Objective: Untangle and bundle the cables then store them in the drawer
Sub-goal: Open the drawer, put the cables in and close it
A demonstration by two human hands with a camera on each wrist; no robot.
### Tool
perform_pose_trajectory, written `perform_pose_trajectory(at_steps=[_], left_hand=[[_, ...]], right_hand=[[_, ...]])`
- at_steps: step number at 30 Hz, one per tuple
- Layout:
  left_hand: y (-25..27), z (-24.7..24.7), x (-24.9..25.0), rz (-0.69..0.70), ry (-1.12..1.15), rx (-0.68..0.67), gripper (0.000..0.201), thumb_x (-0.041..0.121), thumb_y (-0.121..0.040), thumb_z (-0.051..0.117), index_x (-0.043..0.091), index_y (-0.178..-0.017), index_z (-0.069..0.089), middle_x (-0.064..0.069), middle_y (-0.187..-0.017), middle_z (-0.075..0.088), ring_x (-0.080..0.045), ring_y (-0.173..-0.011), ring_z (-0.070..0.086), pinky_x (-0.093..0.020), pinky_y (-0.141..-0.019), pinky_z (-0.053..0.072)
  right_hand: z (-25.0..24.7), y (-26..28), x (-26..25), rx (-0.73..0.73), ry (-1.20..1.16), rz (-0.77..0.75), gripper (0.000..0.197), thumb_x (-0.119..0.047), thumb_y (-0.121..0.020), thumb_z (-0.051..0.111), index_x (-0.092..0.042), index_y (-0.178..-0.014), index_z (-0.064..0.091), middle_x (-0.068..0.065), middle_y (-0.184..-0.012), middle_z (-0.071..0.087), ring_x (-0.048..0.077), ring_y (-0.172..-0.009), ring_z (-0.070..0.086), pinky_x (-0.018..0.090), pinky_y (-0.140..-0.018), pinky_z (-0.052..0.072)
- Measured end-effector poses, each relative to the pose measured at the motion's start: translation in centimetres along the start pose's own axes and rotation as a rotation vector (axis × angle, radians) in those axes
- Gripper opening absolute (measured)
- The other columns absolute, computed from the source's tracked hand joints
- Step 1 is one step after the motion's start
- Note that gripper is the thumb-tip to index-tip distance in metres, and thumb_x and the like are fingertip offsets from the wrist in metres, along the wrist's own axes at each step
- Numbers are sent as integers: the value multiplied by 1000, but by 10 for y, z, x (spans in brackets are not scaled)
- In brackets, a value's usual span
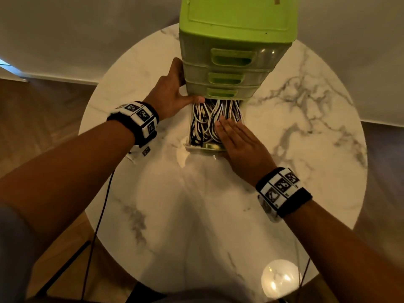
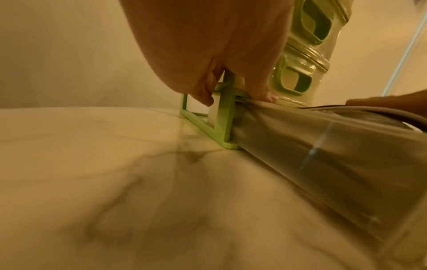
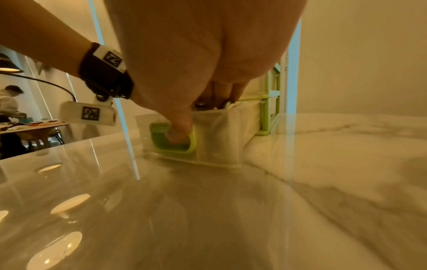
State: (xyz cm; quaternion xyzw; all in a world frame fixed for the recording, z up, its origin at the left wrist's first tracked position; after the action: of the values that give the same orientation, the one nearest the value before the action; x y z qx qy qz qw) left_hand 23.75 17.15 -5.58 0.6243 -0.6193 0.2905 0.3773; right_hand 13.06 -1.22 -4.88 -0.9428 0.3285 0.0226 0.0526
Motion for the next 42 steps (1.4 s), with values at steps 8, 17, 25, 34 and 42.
perform_pose_trajectory(at_steps=[8,17,25,34,42], left_hand=[[-2,-4,2,-2,-22,-84,87,42,-83,79,10,-145,26,-2,-140,60,-11,-124,62,-45,-104,52],[24,18,-14,2,173,-170,122,31,-79,87,13,-158,-3,-2,-167,21,-6,-150,27,-28,-121,30],[30,13,-29,13,-19,-4,102,31,-66,92,5,-151,41,2,-141,55,7,-122,49,-4,-102,37],[6,-9,-31,-155,-136,205,62,42,-68,90,14,-120,70,1,-105,78,-8,-95,72,-11,-88,51],[26,5,-19,-187,-248,148,50,40,-90,74,7,-126,63,-10,-119,73,-26,-111,68,-31,-94,53]], right_hand=[[-12,-40,30,115,-54,65,45,-13,-94,43,3,-134,56,24,-123,62,44,-113,61,50,-105,45],[-4,-11,132,64,-684,583,108,-43,-61,93,-6,-144,33,13,-138,44,21,-117,49,29,-98,44],[9,-42,145,-130,-697,543,91,-36,-60,94,-10,-132,43,-1,-122,60,12,-107,58,22,-87,48],[0,-60,166,7,-533,630,64,-38,-72,86,-8,-121,59,9,-111,72,28,-102,65,26,-79,44],[5,-41,148,-11,-573,598,34,-25,-92,67,-12,-123,60,6,-118,71,24,-102,69,12,-75,39]])
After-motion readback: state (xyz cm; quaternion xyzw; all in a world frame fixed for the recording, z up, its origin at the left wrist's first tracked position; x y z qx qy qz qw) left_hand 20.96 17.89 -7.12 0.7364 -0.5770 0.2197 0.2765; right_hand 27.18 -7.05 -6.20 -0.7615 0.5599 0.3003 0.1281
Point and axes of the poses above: each hand's wrist, its own y-axis away from the middle knuckle, its own z-axis out of the palm, x = y × z, the point moved 10 cm from there along -y, towards the middle knuckle
